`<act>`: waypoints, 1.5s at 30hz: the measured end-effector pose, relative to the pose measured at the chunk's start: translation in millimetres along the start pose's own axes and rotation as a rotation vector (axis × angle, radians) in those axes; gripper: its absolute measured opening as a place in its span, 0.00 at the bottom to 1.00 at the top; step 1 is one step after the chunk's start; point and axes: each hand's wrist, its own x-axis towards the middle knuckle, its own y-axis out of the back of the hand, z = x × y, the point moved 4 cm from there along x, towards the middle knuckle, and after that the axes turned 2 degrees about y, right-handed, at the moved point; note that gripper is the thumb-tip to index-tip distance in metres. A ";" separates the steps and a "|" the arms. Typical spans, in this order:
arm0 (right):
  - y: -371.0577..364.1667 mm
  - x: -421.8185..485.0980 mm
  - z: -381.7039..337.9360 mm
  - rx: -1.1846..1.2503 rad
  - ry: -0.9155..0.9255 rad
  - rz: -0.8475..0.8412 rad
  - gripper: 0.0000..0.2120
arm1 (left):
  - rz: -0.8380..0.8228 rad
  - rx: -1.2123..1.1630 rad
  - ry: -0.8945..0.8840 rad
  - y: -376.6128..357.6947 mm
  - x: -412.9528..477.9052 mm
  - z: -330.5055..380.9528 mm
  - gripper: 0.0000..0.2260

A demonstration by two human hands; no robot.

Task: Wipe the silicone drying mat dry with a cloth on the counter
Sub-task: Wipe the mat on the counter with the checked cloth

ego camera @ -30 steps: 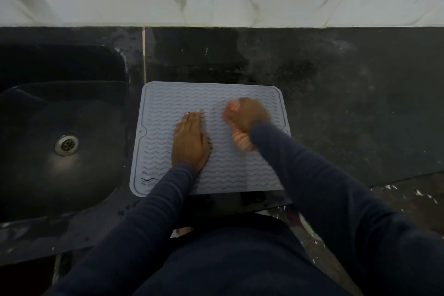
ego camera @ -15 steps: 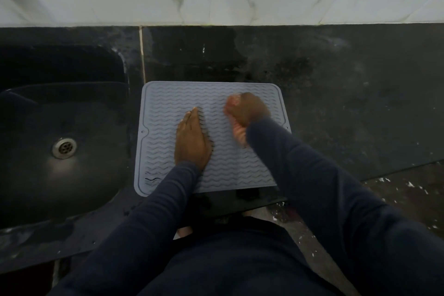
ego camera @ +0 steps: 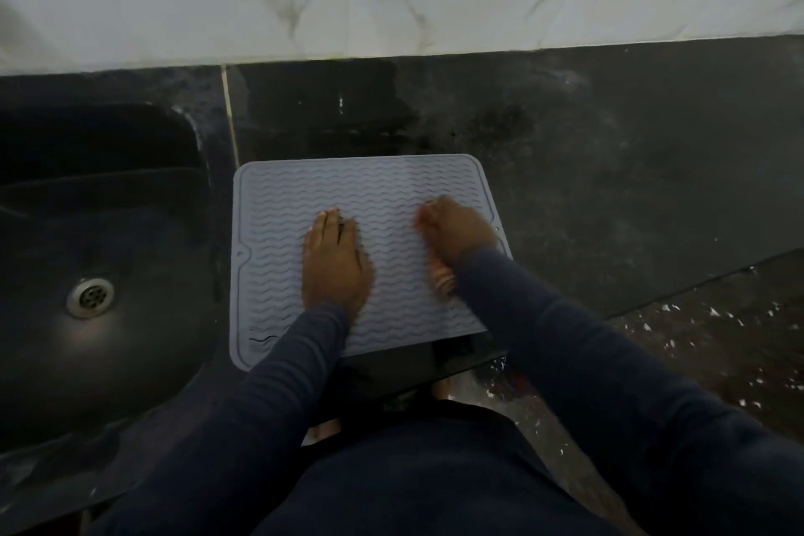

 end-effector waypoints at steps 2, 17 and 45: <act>22.8 5.7 54.0 -0.062 -0.132 0.073 0.23 | 0.013 0.017 -0.009 0.7 -1.0 0.8 0.24; 10.8 -68.5 111.6 -0.106 -0.207 0.052 0.22 | -0.049 0.146 -0.037 -11.5 -1.1 2.1 0.25; -0.6 -79.6 105.5 -0.025 0.039 -0.020 0.16 | 0.044 0.133 0.046 -11.1 -25.9 11.0 0.25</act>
